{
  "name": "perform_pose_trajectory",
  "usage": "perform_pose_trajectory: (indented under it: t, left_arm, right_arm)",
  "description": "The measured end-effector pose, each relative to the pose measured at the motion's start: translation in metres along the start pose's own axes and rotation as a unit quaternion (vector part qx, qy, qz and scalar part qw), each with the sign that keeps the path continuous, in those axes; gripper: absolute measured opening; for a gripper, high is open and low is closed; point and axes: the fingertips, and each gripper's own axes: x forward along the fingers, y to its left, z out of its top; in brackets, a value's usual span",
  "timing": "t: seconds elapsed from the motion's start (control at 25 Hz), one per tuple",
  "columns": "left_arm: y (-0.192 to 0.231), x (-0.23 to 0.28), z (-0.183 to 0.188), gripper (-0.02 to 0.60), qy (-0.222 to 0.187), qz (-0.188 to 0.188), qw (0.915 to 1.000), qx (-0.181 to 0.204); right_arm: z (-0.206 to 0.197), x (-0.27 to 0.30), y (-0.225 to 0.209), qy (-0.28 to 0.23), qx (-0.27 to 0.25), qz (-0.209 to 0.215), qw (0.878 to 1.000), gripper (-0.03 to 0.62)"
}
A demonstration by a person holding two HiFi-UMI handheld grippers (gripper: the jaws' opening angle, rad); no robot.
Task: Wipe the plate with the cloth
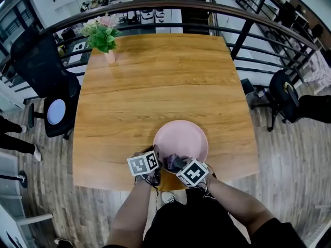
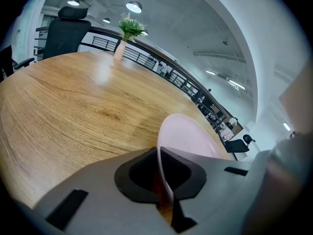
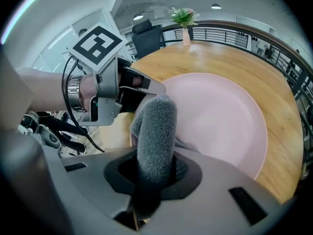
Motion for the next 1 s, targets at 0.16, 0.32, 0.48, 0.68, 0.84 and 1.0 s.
perform_pose_trajectory:
  t: [0.16,0.32,0.48,0.68,0.84,1.0]
  left_arm:
    - [-0.001,-0.001,0.001,0.031,0.001,-0.002,1.0,-0.001]
    - [-0.001,0.0,0.0,0.031,0.0,-0.001,1.0,0.001]
    - [0.0,0.0,0.001,0.031,0.001,-0.001,1.0,0.0]
    - [0.0,0.0,0.0,0.031,0.001,0.0,1.0,0.0]
    - [0.0,0.0,0.0,0.031,-0.001,0.002,1.0,0.002]
    - [0.0,0.002,0.001,0.031,-0.002,0.001,1.0,0.003]
  right_arm:
    - [-0.009,-0.006,-0.017,0.016,-0.018,-0.017,1.0,0.074]
    - [-0.02,-0.007,-0.042,0.032,-0.037,-0.042,0.998,0.074]
    - [-0.021,-0.012,-0.062,0.043,-0.034,-0.056,0.997,0.074]
    - [-0.017,-0.017,-0.09,0.04,-0.021,-0.071,0.997,0.074]
    - [-0.01,-0.023,-0.111,0.033,-0.003,-0.084,0.996,0.074]
    - [-0.002,-0.023,-0.127,0.024,0.011,-0.091,0.995,0.074]
